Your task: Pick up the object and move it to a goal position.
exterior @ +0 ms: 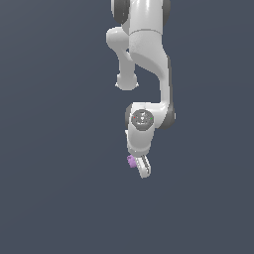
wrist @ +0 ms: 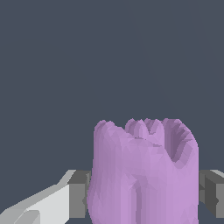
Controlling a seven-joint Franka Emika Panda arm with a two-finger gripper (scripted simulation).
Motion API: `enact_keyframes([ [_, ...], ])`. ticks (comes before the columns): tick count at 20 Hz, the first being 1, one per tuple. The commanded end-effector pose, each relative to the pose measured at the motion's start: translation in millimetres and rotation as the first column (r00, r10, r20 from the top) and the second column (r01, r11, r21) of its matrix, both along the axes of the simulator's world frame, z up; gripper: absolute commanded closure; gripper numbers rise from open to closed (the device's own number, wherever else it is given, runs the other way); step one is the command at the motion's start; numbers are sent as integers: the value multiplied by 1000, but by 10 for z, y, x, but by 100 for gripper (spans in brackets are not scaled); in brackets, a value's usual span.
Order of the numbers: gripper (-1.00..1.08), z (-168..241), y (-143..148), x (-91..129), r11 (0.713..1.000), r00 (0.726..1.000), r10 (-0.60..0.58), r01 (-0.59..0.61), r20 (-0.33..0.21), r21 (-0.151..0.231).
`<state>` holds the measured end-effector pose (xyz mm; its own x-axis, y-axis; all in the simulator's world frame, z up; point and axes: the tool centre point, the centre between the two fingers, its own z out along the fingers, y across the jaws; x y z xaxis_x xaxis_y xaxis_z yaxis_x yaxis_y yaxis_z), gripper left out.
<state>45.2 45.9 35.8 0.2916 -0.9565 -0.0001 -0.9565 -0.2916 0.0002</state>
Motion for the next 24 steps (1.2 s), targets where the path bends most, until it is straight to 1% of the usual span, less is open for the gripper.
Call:
enact_keyframes([
  [1,108,-1,0,1,1000,1000,0,0,0,0],
  [8,108,7,5,-4,1000,1000,0,0,0,0],
  [13,108,87,51,-61,1000,1000,0,0,0,0],
  [18,108,262,149,-185,1000,1000,0,0,0,1],
  [24,108,606,344,-424,1000,1000,0,0,0,1],
])
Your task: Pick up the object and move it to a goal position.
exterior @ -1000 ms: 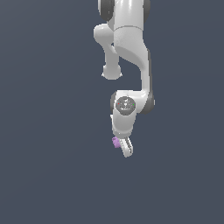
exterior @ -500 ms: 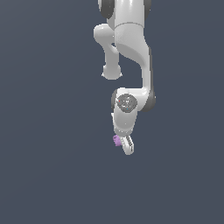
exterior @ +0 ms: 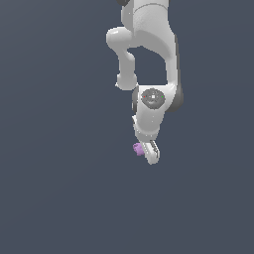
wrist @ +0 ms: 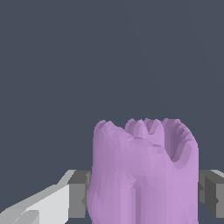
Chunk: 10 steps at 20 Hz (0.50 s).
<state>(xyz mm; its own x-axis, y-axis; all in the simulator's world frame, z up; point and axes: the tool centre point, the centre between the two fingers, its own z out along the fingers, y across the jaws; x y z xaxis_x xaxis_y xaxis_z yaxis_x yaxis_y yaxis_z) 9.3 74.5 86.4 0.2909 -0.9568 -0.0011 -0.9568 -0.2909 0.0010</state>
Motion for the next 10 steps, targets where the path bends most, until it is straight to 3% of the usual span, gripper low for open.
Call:
enact_keyframes([
  [1,108,167,96,-111,1000,1000,1,-1,1,1],
  [10,108,632,357,-411,1000,1000,1,-1,1,0],
])
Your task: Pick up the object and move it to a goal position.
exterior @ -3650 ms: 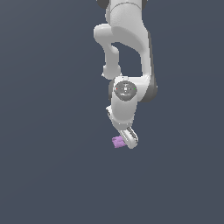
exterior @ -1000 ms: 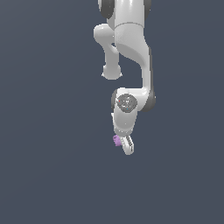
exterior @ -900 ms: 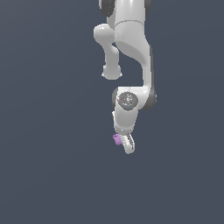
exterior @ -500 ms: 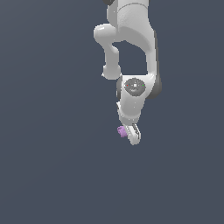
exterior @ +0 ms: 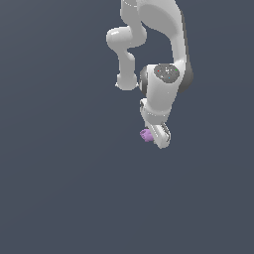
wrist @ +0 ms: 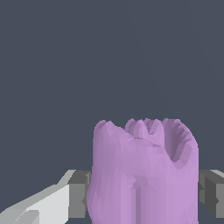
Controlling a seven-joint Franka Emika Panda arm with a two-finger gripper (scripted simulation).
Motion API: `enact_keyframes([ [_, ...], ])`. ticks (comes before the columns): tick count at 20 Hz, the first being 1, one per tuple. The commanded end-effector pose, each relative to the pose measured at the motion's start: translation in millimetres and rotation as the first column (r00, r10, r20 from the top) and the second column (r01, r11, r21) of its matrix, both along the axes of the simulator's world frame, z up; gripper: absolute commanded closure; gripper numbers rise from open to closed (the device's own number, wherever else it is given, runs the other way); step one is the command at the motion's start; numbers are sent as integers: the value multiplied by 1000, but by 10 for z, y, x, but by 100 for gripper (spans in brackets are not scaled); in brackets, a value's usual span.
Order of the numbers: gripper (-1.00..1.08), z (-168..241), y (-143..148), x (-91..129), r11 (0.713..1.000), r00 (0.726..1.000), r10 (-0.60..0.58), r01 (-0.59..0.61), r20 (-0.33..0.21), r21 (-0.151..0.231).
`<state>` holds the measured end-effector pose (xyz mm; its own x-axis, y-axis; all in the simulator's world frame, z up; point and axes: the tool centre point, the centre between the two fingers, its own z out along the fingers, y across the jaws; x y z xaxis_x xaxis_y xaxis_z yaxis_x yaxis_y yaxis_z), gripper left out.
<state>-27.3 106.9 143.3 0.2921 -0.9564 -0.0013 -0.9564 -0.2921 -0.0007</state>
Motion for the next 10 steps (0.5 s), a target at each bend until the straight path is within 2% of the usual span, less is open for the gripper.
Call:
enact_keyframes([
  [1,108,97,51,-64,1000,1000,-1,1,0,-1],
  [10,108,217,120,-126,1000,1000,-1,1,0,-1],
])
